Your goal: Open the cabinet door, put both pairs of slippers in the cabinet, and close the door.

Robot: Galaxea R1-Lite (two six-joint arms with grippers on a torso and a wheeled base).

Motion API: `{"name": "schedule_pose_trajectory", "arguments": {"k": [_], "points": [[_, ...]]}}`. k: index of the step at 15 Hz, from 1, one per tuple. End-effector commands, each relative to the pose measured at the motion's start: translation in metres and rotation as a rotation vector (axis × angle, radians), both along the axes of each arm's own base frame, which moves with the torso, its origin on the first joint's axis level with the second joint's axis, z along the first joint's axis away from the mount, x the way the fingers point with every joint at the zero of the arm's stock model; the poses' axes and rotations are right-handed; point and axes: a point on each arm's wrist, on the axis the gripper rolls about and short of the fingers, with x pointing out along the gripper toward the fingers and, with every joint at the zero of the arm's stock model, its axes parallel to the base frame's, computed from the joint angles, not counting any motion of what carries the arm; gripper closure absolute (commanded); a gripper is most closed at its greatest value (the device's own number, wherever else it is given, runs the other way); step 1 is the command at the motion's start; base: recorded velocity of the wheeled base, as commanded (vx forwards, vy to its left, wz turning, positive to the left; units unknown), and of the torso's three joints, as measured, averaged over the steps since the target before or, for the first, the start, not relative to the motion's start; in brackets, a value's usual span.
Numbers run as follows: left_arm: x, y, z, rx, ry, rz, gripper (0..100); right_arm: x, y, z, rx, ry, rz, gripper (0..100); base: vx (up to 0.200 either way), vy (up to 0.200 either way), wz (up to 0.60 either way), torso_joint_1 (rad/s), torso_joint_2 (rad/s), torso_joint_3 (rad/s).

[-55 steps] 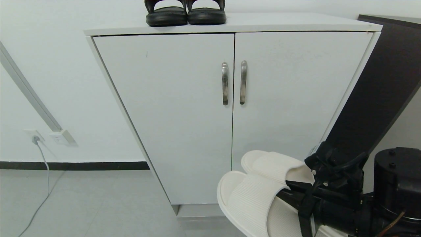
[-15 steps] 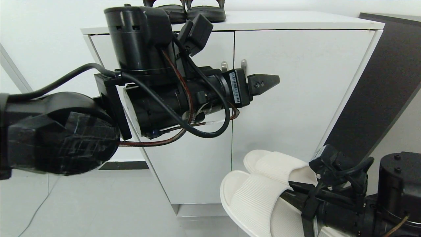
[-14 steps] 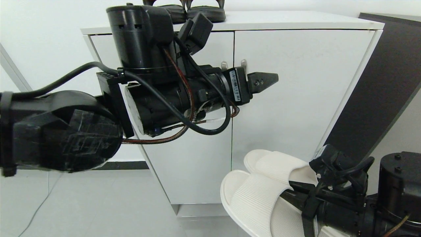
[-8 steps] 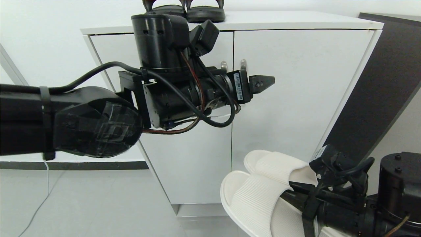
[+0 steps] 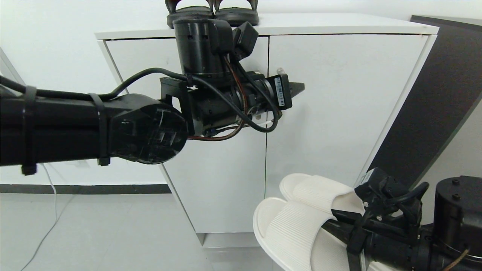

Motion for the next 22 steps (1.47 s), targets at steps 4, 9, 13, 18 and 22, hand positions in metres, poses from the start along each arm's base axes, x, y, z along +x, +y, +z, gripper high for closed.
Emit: {"name": "schedule_pose_trajectory", "arguments": {"k": [4,9,13,18,22], "points": [[-0.011,0.006,-0.003,0.013,0.015,-0.014,100,-0.008,-0.006,-0.001,0.013,0.015,0.077,100,0.000,0.000,0.00,0.000,0.00,0.000],[-0.045,0.017,0.002,0.017,0.019,-0.055,100,-0.020,-0.016,0.001,0.047,0.025,0.203,100,0.000,0.000,0.00,0.000,0.00,0.000],[-0.074,0.027,0.000,0.028,0.026,-0.095,100,-0.021,-0.016,0.000,0.042,0.028,0.206,100,0.000,0.000,0.00,0.000,0.00,0.000],[-0.108,0.055,0.001,0.036,-0.011,-0.115,100,-0.021,-0.016,-0.003,0.026,0.025,0.210,100,0.000,0.000,0.00,0.000,0.00,0.000],[-0.077,0.068,-0.001,0.038,-0.001,-0.081,100,-0.021,-0.016,-0.003,0.022,0.022,0.211,100,0.000,0.000,0.00,0.000,0.00,0.000]]}}
